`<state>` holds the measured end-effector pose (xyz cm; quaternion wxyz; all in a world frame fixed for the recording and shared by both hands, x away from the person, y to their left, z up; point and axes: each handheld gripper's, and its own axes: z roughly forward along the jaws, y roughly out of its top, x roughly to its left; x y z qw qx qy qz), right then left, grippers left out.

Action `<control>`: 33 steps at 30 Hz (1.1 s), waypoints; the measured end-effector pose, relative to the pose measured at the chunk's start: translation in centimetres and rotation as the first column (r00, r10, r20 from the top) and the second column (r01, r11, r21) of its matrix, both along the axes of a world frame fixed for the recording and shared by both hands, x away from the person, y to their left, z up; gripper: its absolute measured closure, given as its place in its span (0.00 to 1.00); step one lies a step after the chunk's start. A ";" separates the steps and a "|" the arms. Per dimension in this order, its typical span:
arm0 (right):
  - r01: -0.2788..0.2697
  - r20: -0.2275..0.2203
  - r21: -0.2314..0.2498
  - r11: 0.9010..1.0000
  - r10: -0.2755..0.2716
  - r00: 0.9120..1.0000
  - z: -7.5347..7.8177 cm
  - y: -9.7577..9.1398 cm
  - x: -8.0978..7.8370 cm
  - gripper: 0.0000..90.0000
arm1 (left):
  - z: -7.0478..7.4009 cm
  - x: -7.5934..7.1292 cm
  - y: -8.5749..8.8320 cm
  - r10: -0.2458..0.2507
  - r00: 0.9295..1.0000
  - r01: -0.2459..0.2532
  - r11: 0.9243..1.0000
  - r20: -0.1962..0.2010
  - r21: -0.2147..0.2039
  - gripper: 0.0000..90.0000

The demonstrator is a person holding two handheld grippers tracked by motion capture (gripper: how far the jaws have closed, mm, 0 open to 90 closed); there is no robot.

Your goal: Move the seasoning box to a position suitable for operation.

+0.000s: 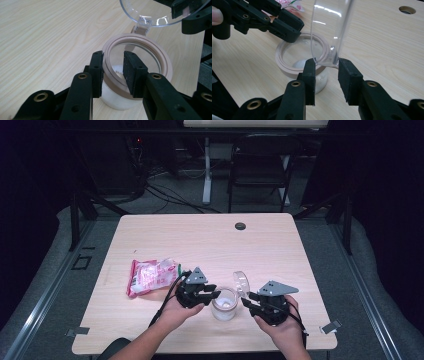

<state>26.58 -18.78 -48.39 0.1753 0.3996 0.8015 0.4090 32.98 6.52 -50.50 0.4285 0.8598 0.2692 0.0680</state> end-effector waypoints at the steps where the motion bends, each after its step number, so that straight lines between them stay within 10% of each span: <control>1: 0.001 0.000 -0.001 1.000 -0.001 1.000 0.0 -0.1 0.1 0.76 | 0.0 0.0 0.0 0.000 1.000 0.000 1.000 -0.001 0.000 0.77; 33: 0.035 -0.031 0.121 0.992 -0.031 0.999 -1.1 -1.1 3.9 0.82 | 0.5 -1.0 3.5 0.105 0.994 -0.104 0.994 0.030 -0.026 0.73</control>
